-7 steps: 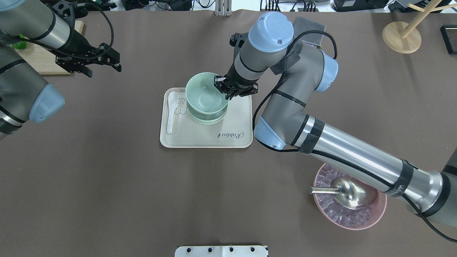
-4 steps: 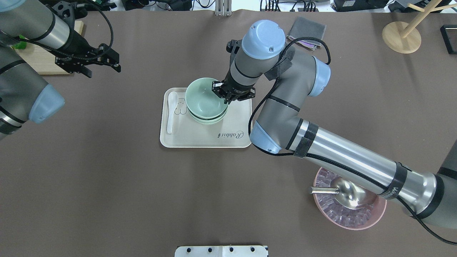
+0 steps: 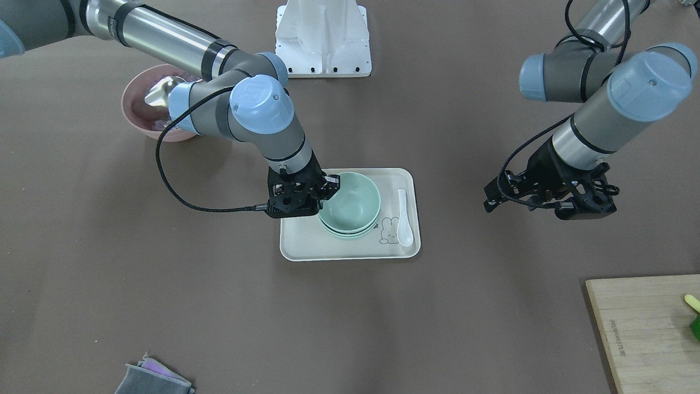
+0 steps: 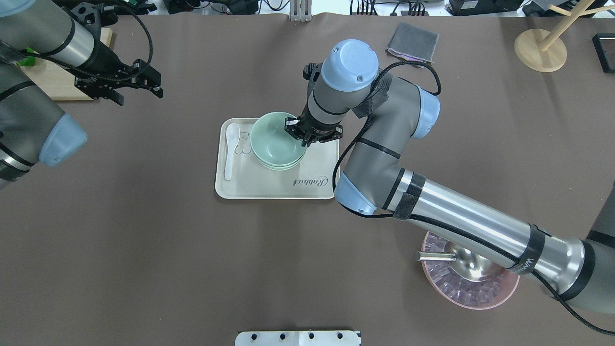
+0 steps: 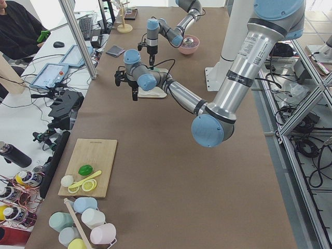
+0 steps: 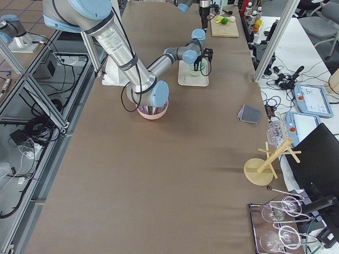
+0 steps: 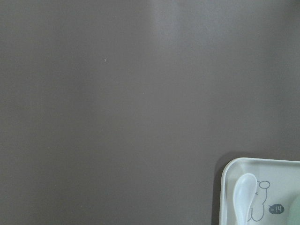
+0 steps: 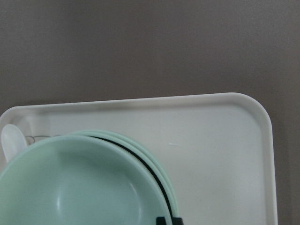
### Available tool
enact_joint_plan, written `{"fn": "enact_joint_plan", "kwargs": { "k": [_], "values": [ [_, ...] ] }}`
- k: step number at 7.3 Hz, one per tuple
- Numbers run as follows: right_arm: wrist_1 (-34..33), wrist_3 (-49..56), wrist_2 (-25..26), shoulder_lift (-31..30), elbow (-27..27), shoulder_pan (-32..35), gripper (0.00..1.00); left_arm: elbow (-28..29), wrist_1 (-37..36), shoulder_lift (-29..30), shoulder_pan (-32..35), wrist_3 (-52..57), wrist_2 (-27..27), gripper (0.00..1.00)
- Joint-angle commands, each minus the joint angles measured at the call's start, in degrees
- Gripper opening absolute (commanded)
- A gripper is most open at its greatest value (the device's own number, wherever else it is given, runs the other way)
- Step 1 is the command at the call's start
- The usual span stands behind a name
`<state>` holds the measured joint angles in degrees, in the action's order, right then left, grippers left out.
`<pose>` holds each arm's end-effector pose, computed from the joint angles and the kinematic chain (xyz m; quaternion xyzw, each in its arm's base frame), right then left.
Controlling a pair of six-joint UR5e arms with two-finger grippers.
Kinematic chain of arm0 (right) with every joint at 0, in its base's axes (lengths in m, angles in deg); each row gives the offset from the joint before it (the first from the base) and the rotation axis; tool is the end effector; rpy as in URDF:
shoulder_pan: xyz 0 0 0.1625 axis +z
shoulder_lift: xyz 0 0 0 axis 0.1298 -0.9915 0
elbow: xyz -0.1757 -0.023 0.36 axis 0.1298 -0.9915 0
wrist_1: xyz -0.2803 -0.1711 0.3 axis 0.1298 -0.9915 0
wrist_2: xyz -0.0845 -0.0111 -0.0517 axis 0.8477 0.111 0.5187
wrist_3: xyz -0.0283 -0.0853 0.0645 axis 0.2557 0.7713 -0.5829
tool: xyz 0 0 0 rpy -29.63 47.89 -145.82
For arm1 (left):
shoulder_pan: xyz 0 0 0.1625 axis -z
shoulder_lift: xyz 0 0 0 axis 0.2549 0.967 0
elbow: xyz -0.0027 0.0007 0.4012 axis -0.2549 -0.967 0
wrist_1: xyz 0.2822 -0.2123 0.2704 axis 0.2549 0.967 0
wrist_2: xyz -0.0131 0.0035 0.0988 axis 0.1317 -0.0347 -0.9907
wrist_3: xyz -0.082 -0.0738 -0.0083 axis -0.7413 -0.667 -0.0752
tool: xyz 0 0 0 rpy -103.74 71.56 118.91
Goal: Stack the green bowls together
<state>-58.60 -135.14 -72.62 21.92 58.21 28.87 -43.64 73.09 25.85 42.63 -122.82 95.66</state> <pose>-0.5822 -0.5342 0.1670 0.0238 -0.4761 0.0372 0.8783 0.3083 -0.5999 0.3039 0.0350 0.4727 -0.0618 0.8784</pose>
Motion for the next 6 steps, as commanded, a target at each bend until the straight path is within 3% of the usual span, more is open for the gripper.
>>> {"fn": "enact_joint_plan", "kwargs": {
  "k": [1,6],
  "values": [
    [0.0,-0.1,0.4,0.0,-0.2,0.0,0.00,0.1,0.0,0.0,0.0,0.0,0.0,0.98],
    [0.1,-0.2,1.0,0.2,-0.9,0.1,0.00,0.8,0.0,0.3,-0.2,0.0,0.0,0.98]
  ]
}}
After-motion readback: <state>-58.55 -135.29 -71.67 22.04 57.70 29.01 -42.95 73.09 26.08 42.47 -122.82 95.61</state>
